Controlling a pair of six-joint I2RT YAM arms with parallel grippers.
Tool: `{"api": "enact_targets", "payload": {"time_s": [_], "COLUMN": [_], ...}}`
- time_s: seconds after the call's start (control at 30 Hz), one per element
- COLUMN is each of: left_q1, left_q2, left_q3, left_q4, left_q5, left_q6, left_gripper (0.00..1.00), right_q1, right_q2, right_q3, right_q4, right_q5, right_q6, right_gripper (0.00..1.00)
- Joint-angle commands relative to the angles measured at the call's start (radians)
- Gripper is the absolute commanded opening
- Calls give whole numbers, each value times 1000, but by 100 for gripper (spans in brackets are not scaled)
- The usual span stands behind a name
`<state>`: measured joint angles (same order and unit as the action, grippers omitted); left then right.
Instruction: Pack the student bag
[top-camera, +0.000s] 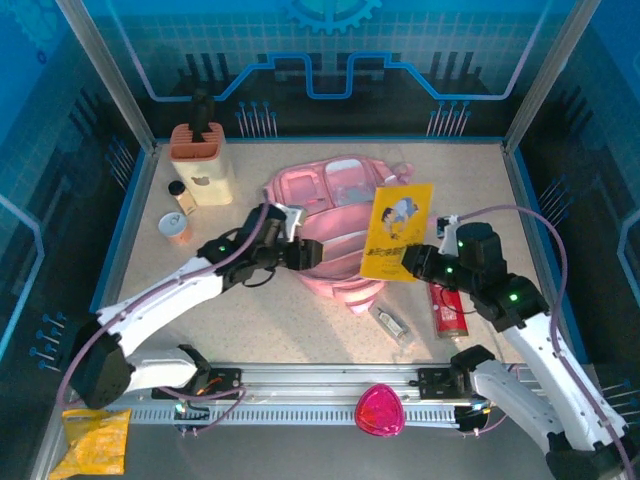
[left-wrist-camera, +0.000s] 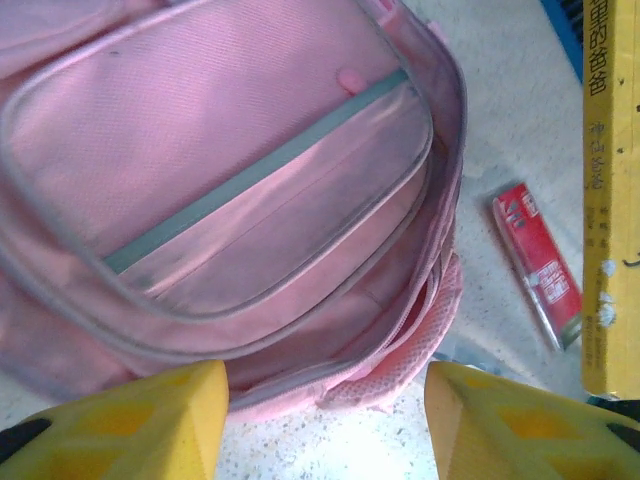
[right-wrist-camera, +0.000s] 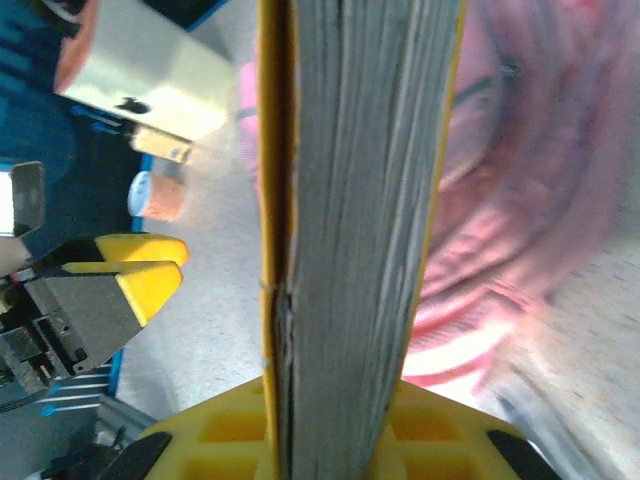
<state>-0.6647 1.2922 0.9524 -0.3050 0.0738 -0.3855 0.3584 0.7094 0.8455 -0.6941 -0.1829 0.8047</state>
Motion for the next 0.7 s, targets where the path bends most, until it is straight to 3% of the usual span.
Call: {"api": "enact_targets", "payload": {"time_s": [0.0,0.2,0.47,0.67], "left_q1": [-47,-124,-146,-164], "left_q2": [115,305,534,629], "left_q3": [99,198,331,387], "left_q4": [10,34,-18,-23], "left_q5": [-86,-137,-237,-368], "left_q6": [170,306,402,422], "left_gripper": [55,58,65,59], "right_q1": [-60,-148,-239,-268], "right_q2": [-39,-56,-57,-49], "right_q3": [15,11,-21,-31], "right_q4": [-109,-157,-139,-120], "right_q5": [7,-47,-140,-180], "right_q6": [-52,-78,-85,-85], "right_gripper": [4,4,4,3]}}
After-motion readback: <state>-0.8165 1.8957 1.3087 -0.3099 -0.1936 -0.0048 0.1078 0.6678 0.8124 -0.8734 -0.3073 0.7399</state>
